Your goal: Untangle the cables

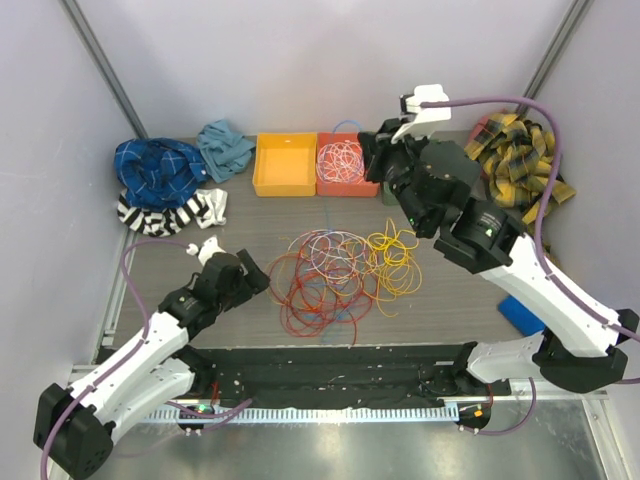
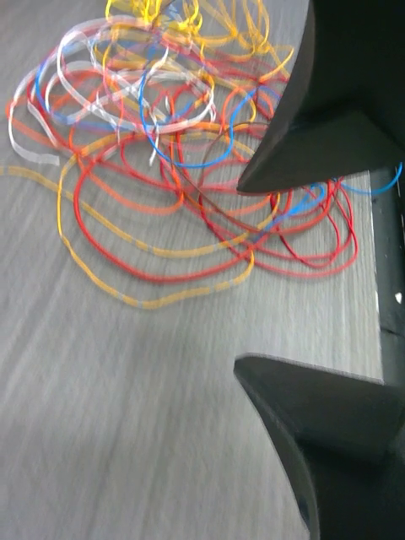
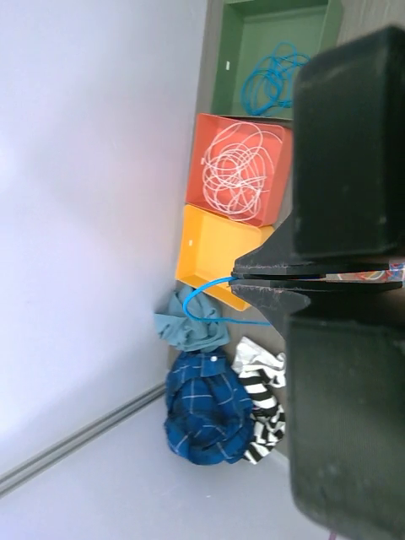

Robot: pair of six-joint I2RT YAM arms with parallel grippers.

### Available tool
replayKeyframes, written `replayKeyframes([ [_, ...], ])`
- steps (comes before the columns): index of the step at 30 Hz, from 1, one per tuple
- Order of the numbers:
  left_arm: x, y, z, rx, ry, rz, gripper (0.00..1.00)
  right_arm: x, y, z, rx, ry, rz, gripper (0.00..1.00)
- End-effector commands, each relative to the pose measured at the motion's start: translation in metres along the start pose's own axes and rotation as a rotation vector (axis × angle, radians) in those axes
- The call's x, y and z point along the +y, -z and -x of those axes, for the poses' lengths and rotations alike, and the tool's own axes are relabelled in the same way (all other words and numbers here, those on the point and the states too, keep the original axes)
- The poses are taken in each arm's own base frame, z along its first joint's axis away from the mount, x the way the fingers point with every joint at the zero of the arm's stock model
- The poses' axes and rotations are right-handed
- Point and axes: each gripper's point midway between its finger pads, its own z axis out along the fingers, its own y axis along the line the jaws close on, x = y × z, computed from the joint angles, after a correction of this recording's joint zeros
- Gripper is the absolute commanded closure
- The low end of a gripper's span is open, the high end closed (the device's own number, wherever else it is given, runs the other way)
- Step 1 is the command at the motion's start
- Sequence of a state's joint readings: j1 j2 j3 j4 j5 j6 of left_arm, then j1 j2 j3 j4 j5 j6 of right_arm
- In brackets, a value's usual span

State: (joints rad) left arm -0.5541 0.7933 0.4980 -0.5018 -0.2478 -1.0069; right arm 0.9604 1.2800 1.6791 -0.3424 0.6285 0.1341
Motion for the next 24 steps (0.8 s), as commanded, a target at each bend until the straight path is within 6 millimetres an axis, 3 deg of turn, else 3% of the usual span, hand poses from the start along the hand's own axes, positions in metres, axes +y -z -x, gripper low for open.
replayKeyframes([
  [1, -0.040, -0.002, 0.010, -0.034, 0.030, -0.192, 0.10, -0.010, 0.009, 0.026, -0.032, 0.022, -0.032, 0.99],
  [2, -0.048, -0.001, 0.011, -0.038, 0.035, -0.233, 0.07, -0.010, 0.010, 0.034, -0.044, 0.011, -0.029, 0.99],
  [3, -0.071, 0.005, 0.018, -0.059, 0.045, -0.344, 0.01, -0.008, 0.010, 0.036, -0.043, 0.013, -0.021, 0.99],
  [6, -0.092, 0.013, 0.026, -0.115, 0.047, -0.480, 0.00, -0.005, 0.010, 0.049, -0.054, 0.007, -0.010, 0.99],
  [7, -0.111, 0.024, 0.037, -0.172, 0.036, -0.583, 0.00, -0.004, 0.010, 0.051, -0.053, 0.010, -0.006, 0.99],
  [14, -0.161, 0.076, 0.080, -0.451, -0.059, -0.869, 0.00, 0.005, 0.011, 0.058, -0.053, -0.012, 0.036, 0.99],
  [17, -0.188, 0.084, 0.081, -0.549, -0.243, -0.914, 0.00, 0.010, 0.010, 0.059, -0.050, -0.033, 0.058, 0.99],
  [18, -0.199, 0.087, 0.072, -0.551, -0.307, -0.936, 0.00, 0.013, 0.010, 0.057, -0.043, -0.034, 0.071, 0.99],
  [20, -0.216, 0.080, 0.066, -0.602, -0.471, -0.922, 0.00, 0.015, 0.010, 0.056, -0.041, -0.044, 0.076, 0.99],
  [24, -0.232, 0.066, 0.049, -0.607, -0.583, -0.953, 0.00, 0.015, 0.011, 0.053, -0.028, -0.044, 0.083, 0.99],
])
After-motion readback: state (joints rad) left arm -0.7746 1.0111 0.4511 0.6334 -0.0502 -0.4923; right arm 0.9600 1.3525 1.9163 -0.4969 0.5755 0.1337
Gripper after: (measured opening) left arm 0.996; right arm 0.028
